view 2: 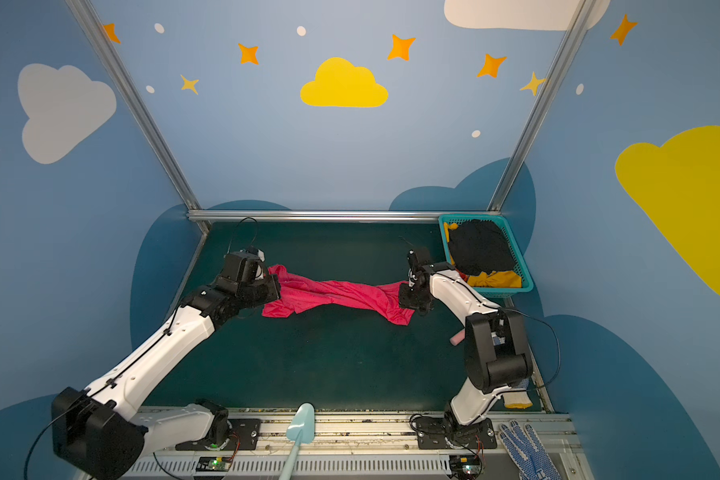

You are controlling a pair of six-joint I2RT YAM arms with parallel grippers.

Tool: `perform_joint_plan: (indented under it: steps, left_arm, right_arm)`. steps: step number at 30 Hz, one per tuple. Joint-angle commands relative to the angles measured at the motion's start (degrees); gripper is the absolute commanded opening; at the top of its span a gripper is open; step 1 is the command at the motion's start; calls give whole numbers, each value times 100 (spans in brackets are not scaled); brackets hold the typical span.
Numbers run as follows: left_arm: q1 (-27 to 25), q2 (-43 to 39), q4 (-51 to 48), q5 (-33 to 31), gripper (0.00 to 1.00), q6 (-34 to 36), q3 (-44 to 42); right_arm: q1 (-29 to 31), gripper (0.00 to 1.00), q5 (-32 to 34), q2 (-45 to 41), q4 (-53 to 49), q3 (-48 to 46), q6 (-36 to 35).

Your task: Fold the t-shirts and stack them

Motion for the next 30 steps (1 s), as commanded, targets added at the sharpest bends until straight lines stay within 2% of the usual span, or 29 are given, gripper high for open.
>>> perform_joint_plan:
  steps: [1, 8, 12, 19, 26, 30]
  left_arm:
    - [21, -198, -171, -254, 5, -38, 119]
    - [15, -311, -192, -327, 5, -46, 77]
    - [20, -331, -184, -337, 5, -70, 55]
    - [18, -310, -179, -319, 5, -79, 21]
    - [19, -293, -153, -284, 5, -79, 13]
    - [18, -303, -157, -284, 5, -79, 2]
  right_arm:
    - [-1, 45, -103, 289, 143, 250, -9]
    - [-5, 33, -407, 718, 270, 505, 47]
    - [64, 32, -497, 642, 365, 435, 129]
    - [218, 40, -611, 426, 451, 320, 197]
    - [364, 58, -599, 278, 391, 381, 225]
    - [424, 59, -455, 213, 335, 403, 257]
